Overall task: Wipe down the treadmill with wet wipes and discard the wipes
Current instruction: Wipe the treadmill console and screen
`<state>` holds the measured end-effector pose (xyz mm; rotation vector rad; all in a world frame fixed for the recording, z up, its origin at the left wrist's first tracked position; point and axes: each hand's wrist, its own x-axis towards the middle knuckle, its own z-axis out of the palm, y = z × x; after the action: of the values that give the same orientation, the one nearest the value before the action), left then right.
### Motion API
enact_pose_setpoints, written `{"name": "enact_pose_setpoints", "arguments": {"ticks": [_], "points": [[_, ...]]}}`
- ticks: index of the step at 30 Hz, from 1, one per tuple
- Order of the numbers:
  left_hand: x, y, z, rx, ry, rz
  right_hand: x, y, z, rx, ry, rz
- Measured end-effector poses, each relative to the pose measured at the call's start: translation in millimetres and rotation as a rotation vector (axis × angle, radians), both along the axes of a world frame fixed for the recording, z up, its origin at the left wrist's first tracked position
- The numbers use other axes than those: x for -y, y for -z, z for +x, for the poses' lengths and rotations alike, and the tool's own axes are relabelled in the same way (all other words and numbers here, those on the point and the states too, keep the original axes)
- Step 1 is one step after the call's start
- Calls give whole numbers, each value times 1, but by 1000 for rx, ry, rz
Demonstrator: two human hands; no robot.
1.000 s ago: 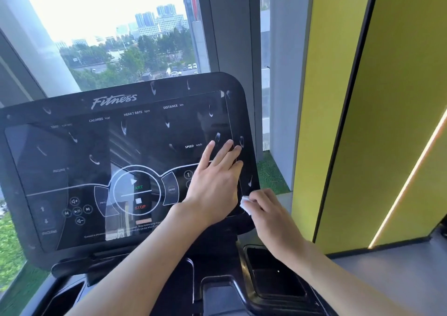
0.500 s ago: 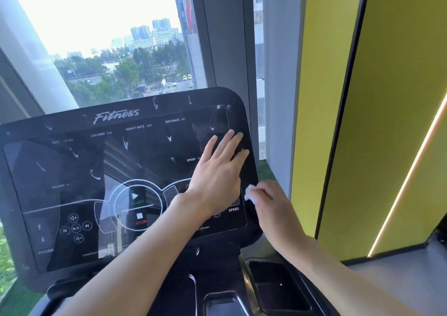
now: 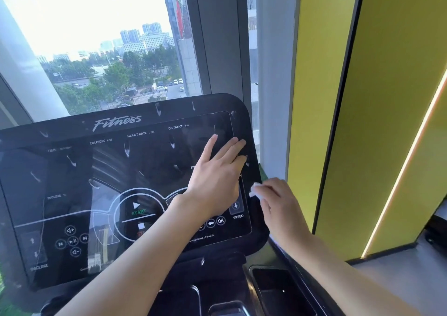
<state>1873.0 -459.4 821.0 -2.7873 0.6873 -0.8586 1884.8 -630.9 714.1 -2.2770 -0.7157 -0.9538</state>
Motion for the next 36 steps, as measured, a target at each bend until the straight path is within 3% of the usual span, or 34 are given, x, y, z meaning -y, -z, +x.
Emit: {"name": "enact_pose_setpoints", "arguments": {"ticks": [4, 8, 12, 16, 21, 25, 29, 33, 36], "points": [[-2, 0, 0, -14, 8, -5, -3, 7, -12, 59, -122, -233], [-3, -11, 1, -86, 45, -88, 2, -9, 5, 40, 48, 30], [-12, -27, 9, -35, 69, -129, -5, 3, -3, 104, -54, -193], [-19, -48, 21, -4, -17, -64, -6, -18, 10, 43, 74, -34], [-22, -64, 33, -48, -135, -7, -10, -21, 6, -4, 11, -188], [-21, -68, 36, 0, -171, 40, -11, -33, 14, -15, 58, -37], [-18, -74, 42, 8, -183, -8, -9, -30, 10, 80, -46, -224], [-16, -72, 46, 25, -182, -32, -13, -55, 29, 110, 45, -39], [-20, -71, 47, 35, -185, -12, -19, -47, 24, 133, -49, -145]]}}
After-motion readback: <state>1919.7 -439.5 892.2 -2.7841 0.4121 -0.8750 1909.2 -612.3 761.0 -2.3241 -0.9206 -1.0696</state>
